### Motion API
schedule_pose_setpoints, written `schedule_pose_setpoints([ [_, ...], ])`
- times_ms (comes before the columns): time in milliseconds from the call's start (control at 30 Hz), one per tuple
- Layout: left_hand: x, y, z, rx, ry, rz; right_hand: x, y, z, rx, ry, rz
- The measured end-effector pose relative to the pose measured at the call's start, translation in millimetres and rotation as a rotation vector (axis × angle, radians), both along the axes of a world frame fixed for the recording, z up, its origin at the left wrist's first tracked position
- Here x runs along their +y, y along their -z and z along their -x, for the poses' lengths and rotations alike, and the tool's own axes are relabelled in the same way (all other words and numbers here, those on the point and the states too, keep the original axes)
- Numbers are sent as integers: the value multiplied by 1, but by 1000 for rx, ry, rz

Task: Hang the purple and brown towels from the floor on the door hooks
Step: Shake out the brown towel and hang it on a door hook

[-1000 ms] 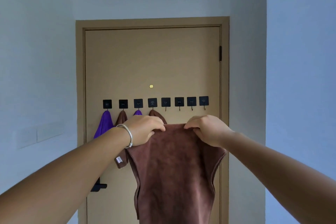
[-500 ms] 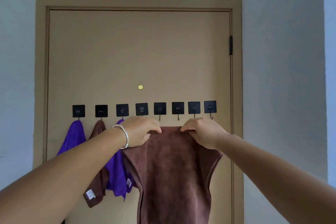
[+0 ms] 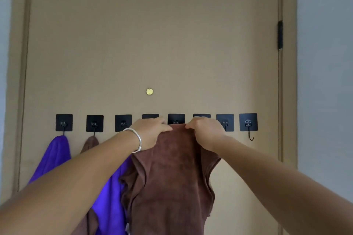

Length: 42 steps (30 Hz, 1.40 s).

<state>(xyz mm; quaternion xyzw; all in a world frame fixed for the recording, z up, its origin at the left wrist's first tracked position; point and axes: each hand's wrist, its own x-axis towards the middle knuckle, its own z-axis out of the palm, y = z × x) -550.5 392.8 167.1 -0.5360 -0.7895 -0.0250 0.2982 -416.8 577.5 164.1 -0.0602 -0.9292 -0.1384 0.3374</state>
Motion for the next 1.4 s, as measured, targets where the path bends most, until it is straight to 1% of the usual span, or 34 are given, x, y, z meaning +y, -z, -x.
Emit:
schedule_pose_setpoints([
  [100,16,3,13,3,-75,-13,8,-1,24,-43,36,-53],
  [267,35,15,32,1,-160,-29,19,9,50,-56,62,-155],
  [433,44,43,36,-13,-170,-79,28,36,58,-67,42,-186],
  [533,45,56,31,4,-177,-88,28,54,62,-40,32,-141],
  [600,47,67,24,69,-212,-43,24,70,66,-36,25,-121],
  [667,51,76,15,176,-207,-67,18,82,66,8,-14,-106],
  [700,53,79,10,188,-209,-82,16,84,66,52,-37,-94],
  [733,56,81,8,140,-215,-77,16,85,66,94,-54,-63],
  [767,59,85,7,47,-222,-71,16,87,67,150,-65,-19],
  [800,61,88,7,-89,-231,-50,17,88,68,149,-93,78],
  [833,63,92,8,-218,-210,-67,17,89,69,127,-104,194],
  [900,64,101,11,-448,-122,-176,18,96,73,46,-115,355],
  [967,63,111,10,-678,-32,-261,14,105,73,42,-148,425],
  [1133,58,126,10,-1053,93,-461,7,118,74,50,-190,480],
  [1200,53,127,8,-1065,99,-455,8,119,72,35,-190,487],
  [1267,48,128,6,-1004,90,-430,10,122,69,17,-192,486],
  [1400,39,132,1,-709,7,-392,13,122,57,4,-195,457],
])
